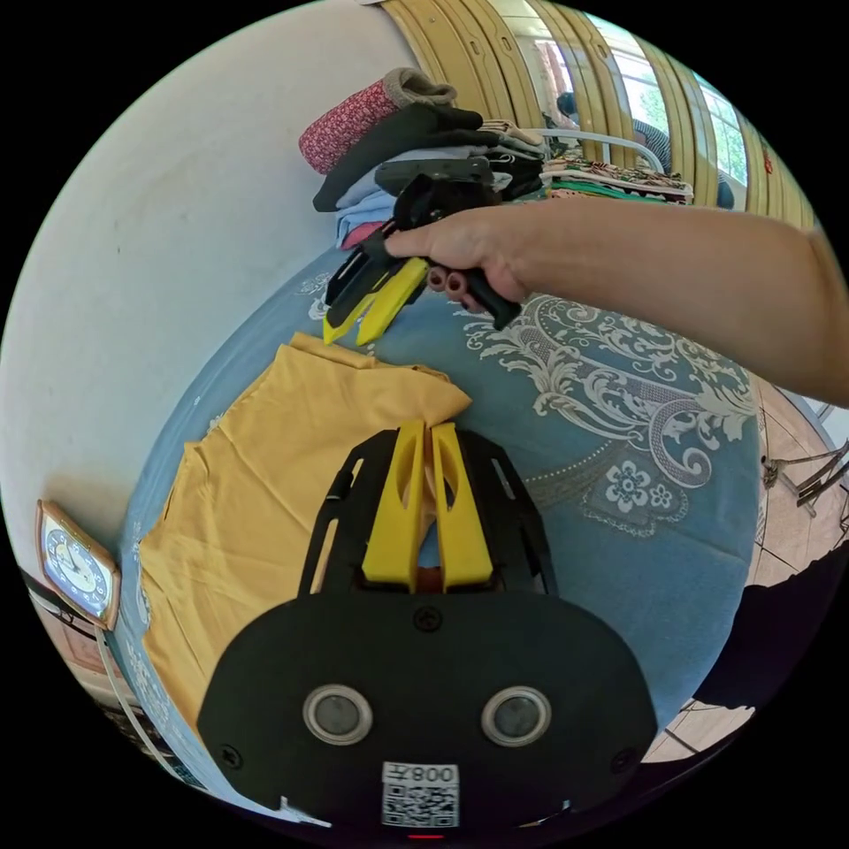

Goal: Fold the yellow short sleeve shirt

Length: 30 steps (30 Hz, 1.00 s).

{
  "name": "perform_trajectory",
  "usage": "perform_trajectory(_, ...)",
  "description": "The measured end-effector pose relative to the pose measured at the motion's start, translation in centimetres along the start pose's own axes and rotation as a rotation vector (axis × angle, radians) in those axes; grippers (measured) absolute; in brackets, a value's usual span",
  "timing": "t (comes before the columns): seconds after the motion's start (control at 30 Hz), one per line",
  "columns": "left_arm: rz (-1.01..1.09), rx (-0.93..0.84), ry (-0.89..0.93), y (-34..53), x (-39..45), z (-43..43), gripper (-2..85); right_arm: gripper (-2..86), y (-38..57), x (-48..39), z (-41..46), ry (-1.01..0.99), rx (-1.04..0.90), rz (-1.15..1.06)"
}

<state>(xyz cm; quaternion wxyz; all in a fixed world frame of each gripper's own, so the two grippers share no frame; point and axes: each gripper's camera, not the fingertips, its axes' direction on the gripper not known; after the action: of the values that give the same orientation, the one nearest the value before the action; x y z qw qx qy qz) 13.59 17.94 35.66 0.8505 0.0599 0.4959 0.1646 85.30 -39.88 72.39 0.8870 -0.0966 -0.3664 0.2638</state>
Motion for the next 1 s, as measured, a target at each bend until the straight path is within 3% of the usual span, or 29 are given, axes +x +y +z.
perform_trajectory(0.3, -0.01, 0.001, 0.026, 0.2, -0.7, -0.6, 1.1, 4.5, -4.4, -3.9, 6.6, 0.09, -0.055, -0.026)
perform_trajectory(0.67, -0.042, 0.046, 0.167, 0.6, -3.5, -4.9, 0.9, 0.7, -2.5, -6.5, 8.1, 0.104, -0.01, 0.006)
perform_trajectory(0.83, -0.112, 0.08, 0.188, 2.3, -7.1, -8.1, 0.9, 0.6, -2.0, -8.9, 10.2, 0.037, 0.007, 0.0)
perform_trajectory(1.0, -0.337, 0.2, 0.205, 7.1, -15.0, -14.2, 0.9, 0.6, -3.3, -15.5, 14.0, -0.129, 0.041, -0.113)
